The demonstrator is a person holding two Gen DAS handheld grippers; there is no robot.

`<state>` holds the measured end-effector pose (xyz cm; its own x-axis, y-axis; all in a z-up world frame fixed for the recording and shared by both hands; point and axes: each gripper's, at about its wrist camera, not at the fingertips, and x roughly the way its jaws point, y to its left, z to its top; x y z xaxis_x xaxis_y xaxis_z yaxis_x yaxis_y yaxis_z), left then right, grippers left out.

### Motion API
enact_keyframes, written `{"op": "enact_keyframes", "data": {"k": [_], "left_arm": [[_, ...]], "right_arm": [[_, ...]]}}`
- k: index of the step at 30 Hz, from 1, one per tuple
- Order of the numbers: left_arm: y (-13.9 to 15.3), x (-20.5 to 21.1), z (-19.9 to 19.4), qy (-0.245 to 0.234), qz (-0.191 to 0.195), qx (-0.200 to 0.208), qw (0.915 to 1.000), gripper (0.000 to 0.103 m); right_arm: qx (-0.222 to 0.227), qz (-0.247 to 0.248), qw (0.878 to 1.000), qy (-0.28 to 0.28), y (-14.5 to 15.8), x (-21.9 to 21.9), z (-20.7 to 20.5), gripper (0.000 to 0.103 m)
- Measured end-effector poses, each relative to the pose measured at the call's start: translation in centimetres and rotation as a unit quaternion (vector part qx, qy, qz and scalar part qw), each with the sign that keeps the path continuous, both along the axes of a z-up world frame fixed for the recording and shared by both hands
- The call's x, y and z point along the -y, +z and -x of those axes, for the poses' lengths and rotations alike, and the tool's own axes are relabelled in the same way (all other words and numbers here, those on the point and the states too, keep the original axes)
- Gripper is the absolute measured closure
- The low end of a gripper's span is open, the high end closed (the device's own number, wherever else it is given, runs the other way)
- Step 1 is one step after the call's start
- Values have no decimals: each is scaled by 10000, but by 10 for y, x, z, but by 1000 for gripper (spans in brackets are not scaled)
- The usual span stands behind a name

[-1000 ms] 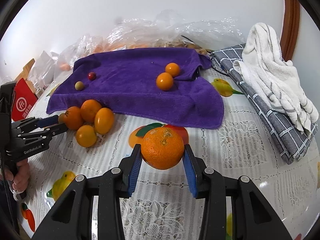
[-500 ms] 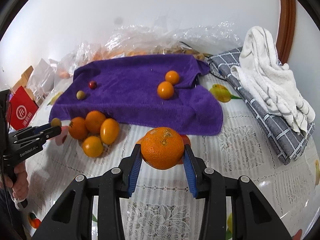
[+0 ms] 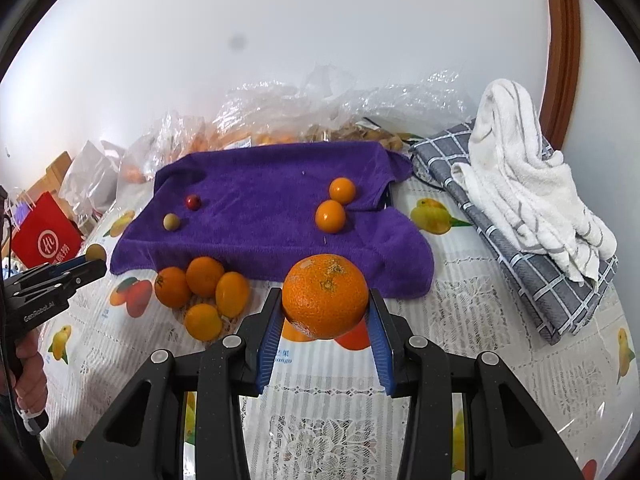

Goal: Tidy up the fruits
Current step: 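Lift the mandarin and plum and carry both over the purple towel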

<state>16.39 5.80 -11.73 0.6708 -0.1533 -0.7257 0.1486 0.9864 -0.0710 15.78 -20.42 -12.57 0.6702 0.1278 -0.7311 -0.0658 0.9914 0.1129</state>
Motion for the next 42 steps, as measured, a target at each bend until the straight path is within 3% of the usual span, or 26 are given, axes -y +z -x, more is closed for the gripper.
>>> {"op": "enact_keyframes", "data": {"k": [18, 29, 36, 42], "left_arm": [[31, 1, -20, 182, 68, 188, 9996, 76], [49, -17, -57, 437, 232, 330, 9982, 76], [40, -36, -86, 662, 337, 191, 9971, 76], [21, -26, -112, 619, 426, -6, 9972, 76]], "right_arm": [[209, -55, 9998, -53, 20, 7, -20, 62], [488, 62, 9987, 106, 40, 3, -67, 62], [406, -1, 9991, 85, 24, 8, -99, 62], [232, -25, 9997, 39, 3, 14, -124, 62]]}}
